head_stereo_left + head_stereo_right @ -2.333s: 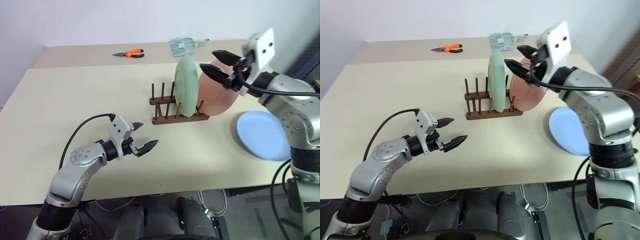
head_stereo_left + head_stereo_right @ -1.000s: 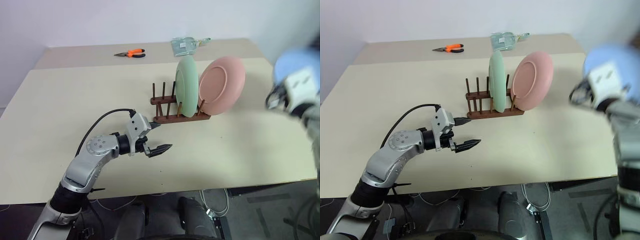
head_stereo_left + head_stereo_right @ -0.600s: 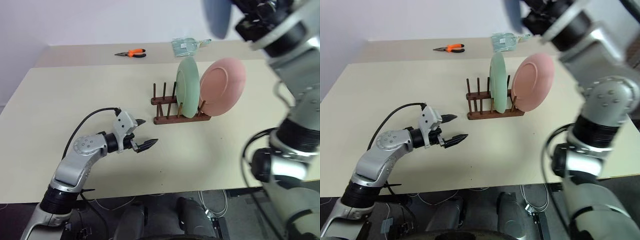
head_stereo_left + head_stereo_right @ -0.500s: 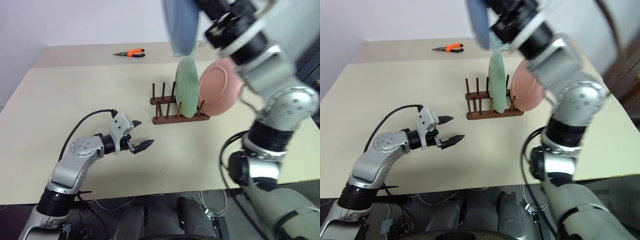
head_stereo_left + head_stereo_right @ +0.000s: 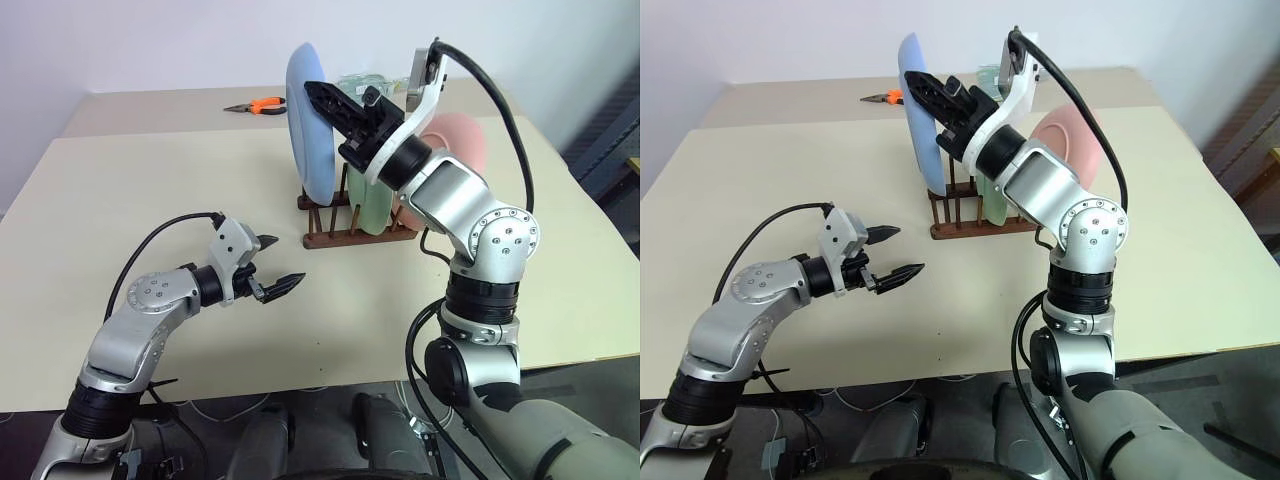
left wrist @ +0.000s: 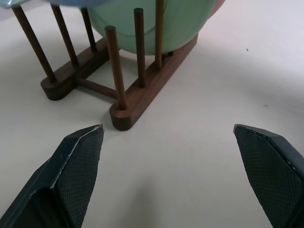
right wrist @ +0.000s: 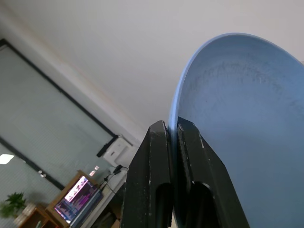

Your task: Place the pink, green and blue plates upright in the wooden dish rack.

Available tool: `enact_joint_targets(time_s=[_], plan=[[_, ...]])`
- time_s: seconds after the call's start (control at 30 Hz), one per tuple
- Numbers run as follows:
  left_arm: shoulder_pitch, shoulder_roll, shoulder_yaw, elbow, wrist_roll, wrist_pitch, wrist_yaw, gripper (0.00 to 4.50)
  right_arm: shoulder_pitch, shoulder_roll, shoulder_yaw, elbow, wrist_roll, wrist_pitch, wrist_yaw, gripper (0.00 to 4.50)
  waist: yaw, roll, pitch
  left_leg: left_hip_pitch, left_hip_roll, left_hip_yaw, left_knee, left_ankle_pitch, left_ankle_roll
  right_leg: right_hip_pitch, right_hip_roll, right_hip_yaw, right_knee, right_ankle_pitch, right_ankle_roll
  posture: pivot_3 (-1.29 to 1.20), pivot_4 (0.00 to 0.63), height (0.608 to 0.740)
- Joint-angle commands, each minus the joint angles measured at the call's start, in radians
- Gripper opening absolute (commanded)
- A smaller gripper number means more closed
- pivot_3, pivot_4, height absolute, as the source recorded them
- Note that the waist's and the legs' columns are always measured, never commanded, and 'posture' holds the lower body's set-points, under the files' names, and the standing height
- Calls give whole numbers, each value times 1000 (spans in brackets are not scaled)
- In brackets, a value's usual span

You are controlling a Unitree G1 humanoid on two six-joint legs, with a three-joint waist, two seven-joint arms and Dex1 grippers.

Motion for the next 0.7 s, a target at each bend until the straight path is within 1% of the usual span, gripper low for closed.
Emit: enact_joint_targets(time_s=[0.03, 0.1, 0.2, 0.27, 0.3, 0.33, 0.37, 0.4, 0.5, 0.53, 0.6, 0.63, 0.7], plan=[[-6, 14, 10, -36, -7, 0, -6, 4500, -2, 0, -1, 11, -17, -21, -3, 21, 0, 0, 0, 0, 0, 0, 0, 0, 0, 0, 0, 0, 0, 0, 0, 0, 150, 740], [1, 18, 12, -42, -8, 1, -7, 4500, -1, -3, 4, 35, -43, -25, 9, 21, 1, 0, 0, 0, 0, 0, 0, 0, 0, 0, 0, 0, 0, 0, 0, 0, 150, 740], [12, 22, 12, -45, -7, -4, -8, 4500, -3, -6, 9, 59, -98, -45, 30, 990, 0, 0, 0, 0, 0, 0, 0, 0, 0, 0, 0, 0, 0, 0, 0, 0, 150, 740], [15, 23, 12, -41, -6, -9, -10, 4500, -8, -4, 11, 68, -134, -59, 43, 1999, 0, 0, 0, 0, 0, 0, 0, 0, 0, 0, 0, 0, 0, 0, 0, 0, 150, 740], [17, 22, 11, -39, -5, -13, -11, 4500, -11, -4, 12, 69, -149, -65, 49, 2314, 0, 0, 0, 0, 0, 0, 0, 0, 0, 0, 0, 0, 0, 0, 0, 0, 150, 740], [19, 20, 10, -37, -3, -16, -11, 4500, -14, -8, 18, 66, -168, -71, 62, 2848, 1, 0, 0, 0, 0, 0, 0, 0, 0, 0, 0, 0, 0, 0, 0, 0, 150, 740], [21, 19, 9, -36, -2, -18, -10, 4500, -17, -23, 33, 56, -203, -76, 88, 3404, 0, 0, 0, 0, 0, 0, 0, 0, 0, 0, 0, 0, 0, 0, 0, 0, 150, 740], [25, 17, 7, -36, 0, -22, -10, 4500, -22, -65, 75, 22, -278, -100, 152, 3814, 1, 0, 0, 0, 0, 1, 0, 0, 0, 0, 0, 0, 0, 0, 0, 0, 150, 740], [35, 14, 3, -38, 4, -29, -8, 4500, -34, -207, 193, -73, -497, -204, 340, 3814, 3, 0, 0, -1, 0, 1, 0, 0, 0, 0, 0, 0, -1, 0, 0, 0, 150, 740], [40, 15, 5, -38, 4, -32, -9, 4500, -36, -269, 220, -99, -570, -250, 403, 3814, 2, 0, 0, -1, 0, 1, 0, 0, 0, 0, 0, 0, -1, 0, 1, 0, 150, 740], [47, 17, 6, -38, 5, -37, -10, 4500, -24, -382, 230, -146, -654, -317, 525, 3814, 2, 0, 0, -1, 0, 1, 0, 0, 0, 0, 0, 0, -2, 0, 1, 0, 150, 740], [50, 18, 5, -37, 9, -42, -10, 4500, -6, -430, 214, -175, -668, -346, 587, 3814, 3, 0, 0, -1, 0, 1, 0, 0, 0, 1, 0, 0, -2, -1, 2, 0, 150, 740], [53, 17, 12, -23, 18, -55, -2, 4500, 81, -529, 102, -245, -563, -314, 704, 3814, 6, -2, -1, 0, 0, 1, 0, 0, 0, 1, 0, 0, -3, -3, 5, 0, 150, 740]])
